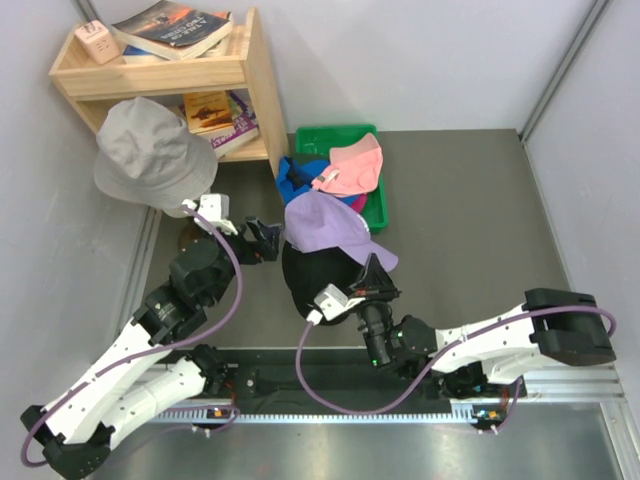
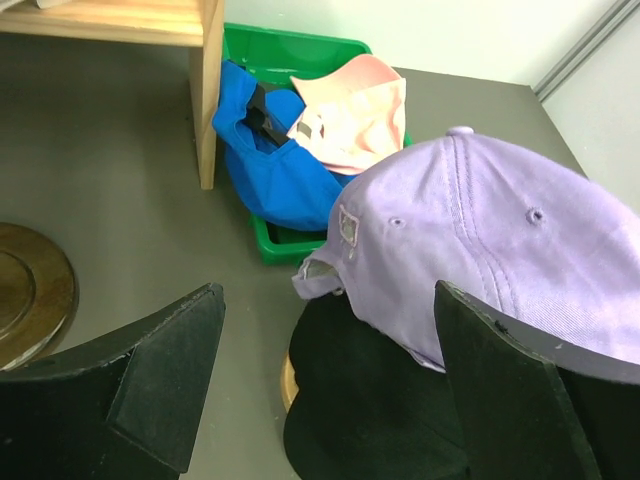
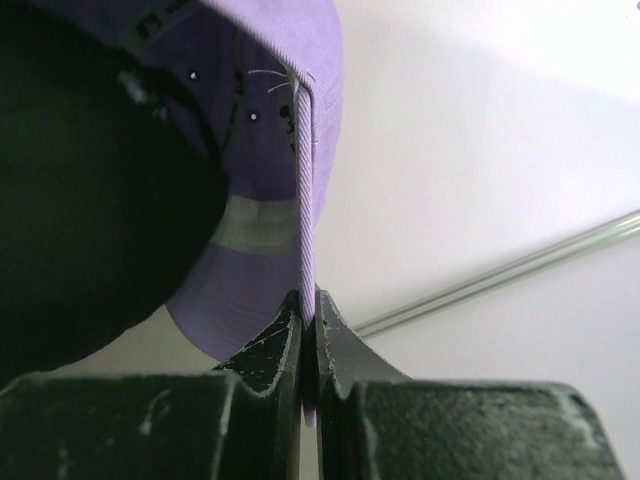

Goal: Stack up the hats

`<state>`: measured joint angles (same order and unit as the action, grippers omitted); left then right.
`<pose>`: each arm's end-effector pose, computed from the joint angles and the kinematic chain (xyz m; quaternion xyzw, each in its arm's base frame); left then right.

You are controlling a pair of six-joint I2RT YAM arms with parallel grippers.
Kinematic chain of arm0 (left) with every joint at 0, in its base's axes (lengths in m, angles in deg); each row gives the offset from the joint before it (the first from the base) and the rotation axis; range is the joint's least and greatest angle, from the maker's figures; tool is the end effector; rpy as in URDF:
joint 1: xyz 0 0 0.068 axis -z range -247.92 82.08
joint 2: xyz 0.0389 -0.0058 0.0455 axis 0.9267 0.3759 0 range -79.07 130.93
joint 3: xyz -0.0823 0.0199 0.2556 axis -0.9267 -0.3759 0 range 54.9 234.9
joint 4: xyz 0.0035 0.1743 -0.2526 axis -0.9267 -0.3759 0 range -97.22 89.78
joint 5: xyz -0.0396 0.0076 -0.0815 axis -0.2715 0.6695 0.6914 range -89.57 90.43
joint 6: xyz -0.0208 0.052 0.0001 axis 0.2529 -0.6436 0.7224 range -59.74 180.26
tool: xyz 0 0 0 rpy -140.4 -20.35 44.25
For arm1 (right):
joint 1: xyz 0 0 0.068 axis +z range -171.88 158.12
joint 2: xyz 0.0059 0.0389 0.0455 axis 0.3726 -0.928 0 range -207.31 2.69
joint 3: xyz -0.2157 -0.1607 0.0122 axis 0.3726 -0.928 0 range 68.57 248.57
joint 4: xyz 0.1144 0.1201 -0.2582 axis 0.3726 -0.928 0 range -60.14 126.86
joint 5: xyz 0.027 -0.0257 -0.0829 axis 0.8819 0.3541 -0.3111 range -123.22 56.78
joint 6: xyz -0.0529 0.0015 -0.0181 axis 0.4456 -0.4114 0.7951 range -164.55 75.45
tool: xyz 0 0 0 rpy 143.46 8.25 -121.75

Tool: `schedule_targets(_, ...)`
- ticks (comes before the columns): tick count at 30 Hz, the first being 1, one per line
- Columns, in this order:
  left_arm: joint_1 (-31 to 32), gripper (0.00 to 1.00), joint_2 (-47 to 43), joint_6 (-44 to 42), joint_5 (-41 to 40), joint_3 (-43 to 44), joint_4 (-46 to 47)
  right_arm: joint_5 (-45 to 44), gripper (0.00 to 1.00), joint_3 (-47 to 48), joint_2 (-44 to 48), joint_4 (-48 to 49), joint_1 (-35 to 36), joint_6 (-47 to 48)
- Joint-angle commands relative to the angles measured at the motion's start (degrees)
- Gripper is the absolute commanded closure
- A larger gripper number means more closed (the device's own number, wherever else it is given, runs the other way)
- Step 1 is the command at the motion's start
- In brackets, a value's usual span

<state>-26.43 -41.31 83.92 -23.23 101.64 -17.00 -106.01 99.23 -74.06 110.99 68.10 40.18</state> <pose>0.1621 -0.1227 0.3631 -0.0189 0.7495 -0.2162 0.6254 0.0369 0.2820 0.2375 -0.3904 0.5273 -0.2736 0.7033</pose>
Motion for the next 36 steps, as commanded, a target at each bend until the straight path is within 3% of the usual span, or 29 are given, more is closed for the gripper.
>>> schedule_targets(1, -0.1, 0.1, -0.67, -1.42, -0.16, 2.83, 0.34, 5.29, 1.0, 6.6, 0.2, 24.4, 0.12, 4.3)
schedule_targets(14, -0.01, 0.09, -1.72, -2.04, -0.07, 3.44, -1.33, 5.91, 1.0, 7.92, -0.15, 24.75, -1.11, 9.66)
schedule_targets(23, -0.1, 0.09, -1.99, -1.34, 0.81, 3.01, -1.07, 9.33, 1.0, 9.86, 3.54, 24.57, -6.56, 11.42)
schedule_targets(36, -0.1, 0.08, -0.76, -1.77, 1.16, 2.57, -0.36, 8.11, 1.0, 12.33, -0.24, 25.1, 0.37, 13.88)
